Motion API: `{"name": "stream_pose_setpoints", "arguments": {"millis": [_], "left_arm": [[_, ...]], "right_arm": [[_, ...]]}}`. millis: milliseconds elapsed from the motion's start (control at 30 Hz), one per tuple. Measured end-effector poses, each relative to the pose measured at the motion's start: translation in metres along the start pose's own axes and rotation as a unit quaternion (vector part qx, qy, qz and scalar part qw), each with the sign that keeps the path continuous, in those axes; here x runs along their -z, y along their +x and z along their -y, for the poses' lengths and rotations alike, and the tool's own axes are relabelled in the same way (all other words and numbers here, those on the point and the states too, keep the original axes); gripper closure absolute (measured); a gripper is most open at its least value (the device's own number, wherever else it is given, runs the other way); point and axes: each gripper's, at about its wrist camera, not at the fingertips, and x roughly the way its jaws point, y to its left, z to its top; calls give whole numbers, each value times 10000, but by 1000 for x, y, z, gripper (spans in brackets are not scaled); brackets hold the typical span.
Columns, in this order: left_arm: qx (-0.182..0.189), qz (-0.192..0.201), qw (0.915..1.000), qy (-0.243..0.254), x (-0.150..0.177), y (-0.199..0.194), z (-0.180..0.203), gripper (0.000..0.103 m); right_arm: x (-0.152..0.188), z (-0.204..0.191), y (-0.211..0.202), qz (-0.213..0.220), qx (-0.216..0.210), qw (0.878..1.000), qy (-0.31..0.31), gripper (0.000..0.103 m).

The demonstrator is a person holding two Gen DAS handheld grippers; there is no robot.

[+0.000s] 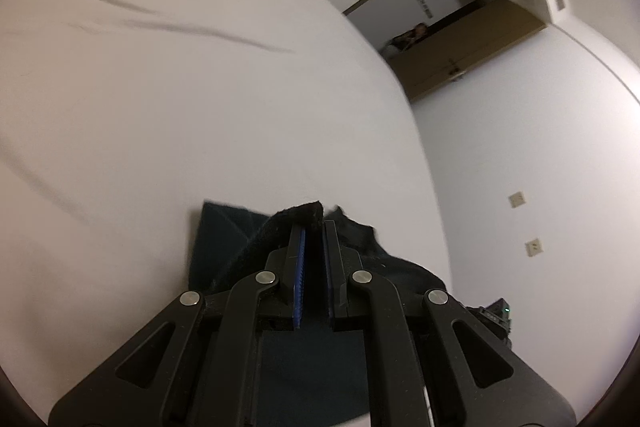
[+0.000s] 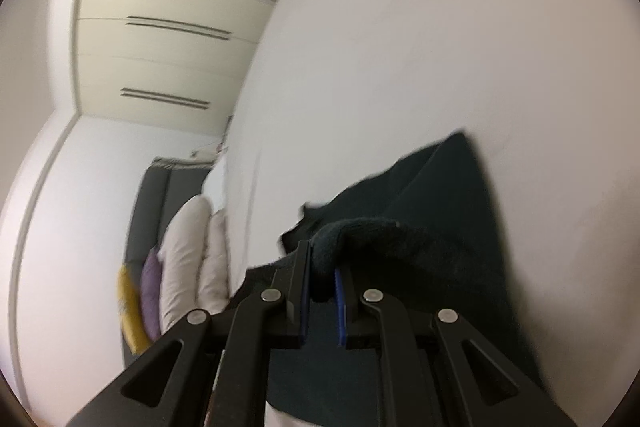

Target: Fold small clothes

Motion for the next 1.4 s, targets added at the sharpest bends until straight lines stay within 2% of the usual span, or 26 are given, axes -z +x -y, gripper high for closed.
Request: {"name": "stream_pose_setpoints", "arguments": {"millis": [100,167,233,333,400,433,467,500,533,567,633,700,800,867,900,967,1033,1067,1100,1167,1233,1267,1333,1367,1400], "left_arm": [[-366,-57,9993,33,-9,31,-15,96],[-670,-265,9973,-105,-11,55,-33,96],[-546,-461,9966,-420,-15,72,-55,95],[-317,-411,9963,-691,-24,73,-68,92],[-393,-378,9967,-605,-31,68,-64,82],[-443,-350,9968,-566,-33,63,-62,73],[-434,-273,9972,-551,-38,57,-61,52],[-426,-165,9975,-545,-37,45,-59,39],[-497,26,9973,-548,-40,34,-58,28],[-538,182,9970,-525,-41,23,-55,28],[-537,357,9975,-302,-42,6,-41,28],[-658,501,9964,206,-33,-6,-15,28],[-822,321,9899,1112,0,2,31,28],[-999,177,9836,1492,20,16,48,28],[-1216,18,9757,1823,37,31,58,28],[-1627,-112,9641,2098,63,45,62,28],[-2055,-401,9531,2188,79,72,54,28],[-2257,-635,9488,2116,89,76,32,28],[-2345,-732,9477,2038,93,84,22,28],[-2378,-588,9430,2254,98,84,20,26],[-2536,-633,9343,2424,100,86,24,26],[-2579,-648,9327,2438,100,90,25,25],[-2612,-641,9320,2429,101,91,26,24],[-2631,-625,9309,2454,102,92,27,24],[-2655,-606,9290,2507,105,96,28,24]], "right_arm": [[-16,15,19,15,202,9997,133,93],[-20,24,33,-54,415,9991,118,91],[-22,36,42,-106,438,9987,239,91],[-22,48,37,58,92,9991,420,86],[-24,50,32,179,-63,9989,437,76],[-26,50,25,325,-104,9984,456,61],[-27,51,16,535,-105,9971,527,36],[-27,53,5,818,-128,9943,668,24],[-27,55,-5,1030,-182,9915,771,16],[-28,54,-13,1166,-132,9897,821,15],[-27,43,-25,1201,101,9909,607,17],[-20,23,-33,1179,262,9926,78,23],[4,-9,-26,879,402,9933,-634,24],[23,-24,-12,550,415,9922,-1037,27],[35,-29,-1,351,448,9910,-1215,27],[55,-37,21,-27,528,9871,-1512,31],[69,-38,39,-287,712,9816,-1750,31],[70,-34,47,-348,819,9800,-1782,33],[68,-29,50,-275,886,9785,-1840,36],[58,-18,48,-62,843,9789,-1858,58],[53,-1,42,22,725,9839,-1632,72],[47,7,34,146,733,9855,-1523,77],[41,15,14,561,1057,9834,-1367,77],[38,19,4,717,1043,9845,-1216,77],[38,23,-8,910,1134,9842,-1007,69]]}}
